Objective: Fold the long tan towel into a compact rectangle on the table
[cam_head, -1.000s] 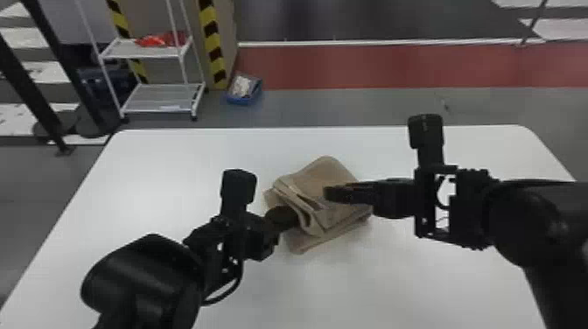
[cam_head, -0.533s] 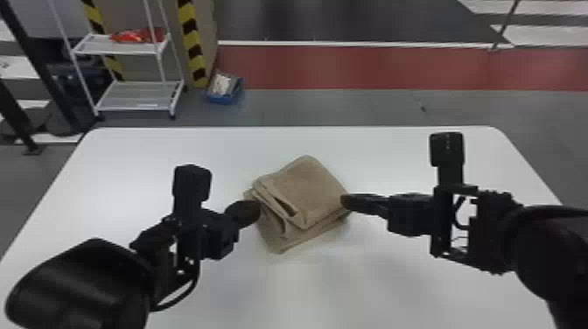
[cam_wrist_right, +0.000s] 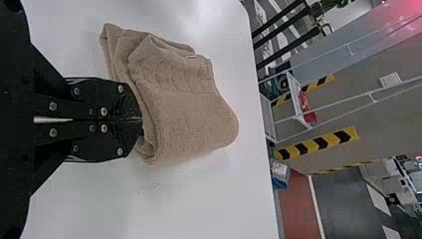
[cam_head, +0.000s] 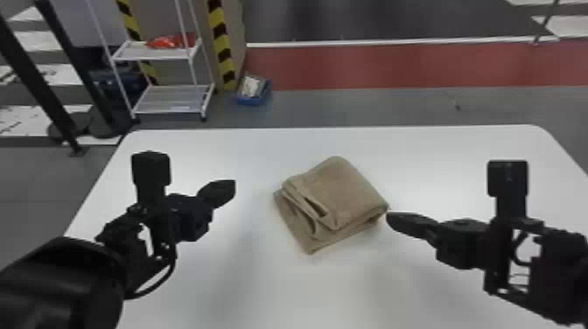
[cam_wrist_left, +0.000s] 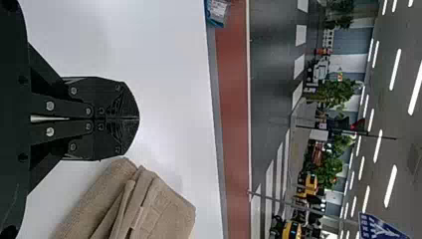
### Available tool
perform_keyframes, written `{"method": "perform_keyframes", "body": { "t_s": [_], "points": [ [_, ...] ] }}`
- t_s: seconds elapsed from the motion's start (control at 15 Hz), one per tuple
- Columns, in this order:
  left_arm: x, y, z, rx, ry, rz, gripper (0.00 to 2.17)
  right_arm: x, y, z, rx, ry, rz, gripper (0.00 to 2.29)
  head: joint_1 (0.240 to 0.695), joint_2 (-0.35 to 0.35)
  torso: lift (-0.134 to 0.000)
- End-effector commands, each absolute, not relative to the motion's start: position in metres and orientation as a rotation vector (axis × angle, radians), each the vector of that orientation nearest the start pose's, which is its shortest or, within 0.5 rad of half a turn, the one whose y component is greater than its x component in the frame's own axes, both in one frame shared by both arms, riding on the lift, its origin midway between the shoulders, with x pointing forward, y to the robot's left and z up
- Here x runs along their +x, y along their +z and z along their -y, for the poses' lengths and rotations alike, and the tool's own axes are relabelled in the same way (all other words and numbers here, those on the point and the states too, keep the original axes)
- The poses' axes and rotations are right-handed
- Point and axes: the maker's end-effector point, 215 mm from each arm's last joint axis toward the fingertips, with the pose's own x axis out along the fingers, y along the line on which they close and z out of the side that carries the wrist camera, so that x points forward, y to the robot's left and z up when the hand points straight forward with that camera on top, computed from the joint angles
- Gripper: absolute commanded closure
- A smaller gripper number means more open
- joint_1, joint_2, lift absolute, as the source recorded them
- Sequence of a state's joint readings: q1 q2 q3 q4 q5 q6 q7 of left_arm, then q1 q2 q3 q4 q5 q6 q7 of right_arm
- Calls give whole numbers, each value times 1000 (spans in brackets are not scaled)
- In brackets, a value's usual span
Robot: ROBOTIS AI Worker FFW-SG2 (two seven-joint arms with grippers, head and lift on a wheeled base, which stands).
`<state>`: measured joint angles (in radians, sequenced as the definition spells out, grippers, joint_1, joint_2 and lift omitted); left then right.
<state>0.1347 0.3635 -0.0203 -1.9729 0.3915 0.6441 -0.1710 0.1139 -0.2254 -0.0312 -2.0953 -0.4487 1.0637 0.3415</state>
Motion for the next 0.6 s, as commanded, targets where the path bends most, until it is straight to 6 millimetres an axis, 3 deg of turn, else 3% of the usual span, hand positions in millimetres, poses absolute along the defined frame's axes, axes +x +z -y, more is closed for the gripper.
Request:
{"method": "perform_keyframes", "body": {
  "t_s": [0.0,0.27,0.53],
  "points": [
    [524,-383,-227,-31,-334,-406,1912,462,-409,147,236,531,-649,1652,695,89,-128],
    [526,-386,-218,-31,-351,-411,1909,474,-427,145,247,521,-668,1652,695,86,-128],
    [526,-389,-214,-34,-366,-418,1909,504,-435,138,247,508,-687,1652,695,80,-128]
  ]
}}
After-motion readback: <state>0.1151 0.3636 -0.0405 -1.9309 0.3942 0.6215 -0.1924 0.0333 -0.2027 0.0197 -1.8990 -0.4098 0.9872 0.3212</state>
